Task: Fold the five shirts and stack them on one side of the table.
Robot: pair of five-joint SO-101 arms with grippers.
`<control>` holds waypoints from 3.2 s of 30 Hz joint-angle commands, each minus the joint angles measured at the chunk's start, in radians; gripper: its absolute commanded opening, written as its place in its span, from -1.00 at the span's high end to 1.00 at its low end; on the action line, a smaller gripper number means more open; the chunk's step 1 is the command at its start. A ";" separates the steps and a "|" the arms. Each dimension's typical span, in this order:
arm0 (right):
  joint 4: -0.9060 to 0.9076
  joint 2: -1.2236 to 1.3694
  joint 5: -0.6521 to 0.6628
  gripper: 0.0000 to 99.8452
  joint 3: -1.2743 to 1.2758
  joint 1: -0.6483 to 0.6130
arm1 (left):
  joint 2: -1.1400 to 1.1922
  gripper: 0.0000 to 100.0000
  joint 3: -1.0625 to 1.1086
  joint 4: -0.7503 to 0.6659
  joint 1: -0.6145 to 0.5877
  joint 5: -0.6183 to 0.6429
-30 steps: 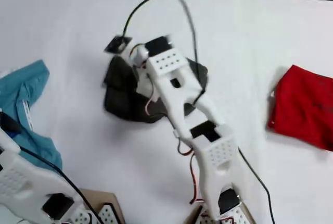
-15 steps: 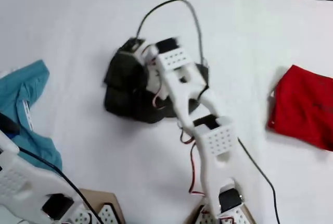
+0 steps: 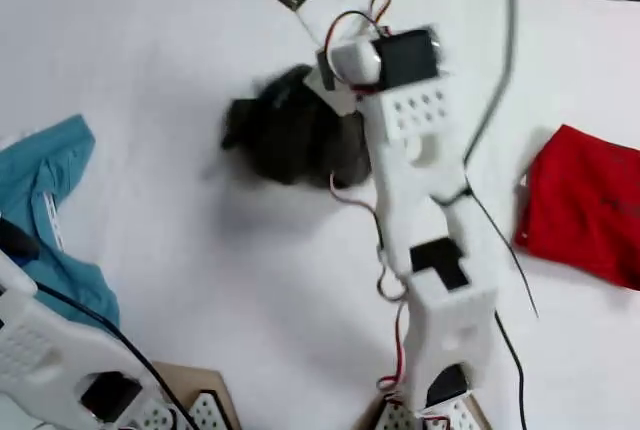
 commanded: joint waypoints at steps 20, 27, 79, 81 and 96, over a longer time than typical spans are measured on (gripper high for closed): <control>0.012 -0.173 0.063 0.96 0.121 0.282 | -0.012 0.46 -0.008 0.005 0.026 0.002; 0.012 -0.110 0.063 0.96 0.425 0.231 | -0.012 0.46 -0.012 0.040 0.135 0.003; -0.466 -0.409 0.152 0.06 1.459 0.087 | -0.400 0.46 0.476 -0.212 0.925 0.278; -0.516 -0.404 0.150 0.06 1.494 0.088 | -0.545 0.46 0.633 -0.298 0.971 0.305; -0.627 -0.283 0.083 0.94 1.476 0.101 | -0.954 0.46 1.173 -0.631 1.123 0.365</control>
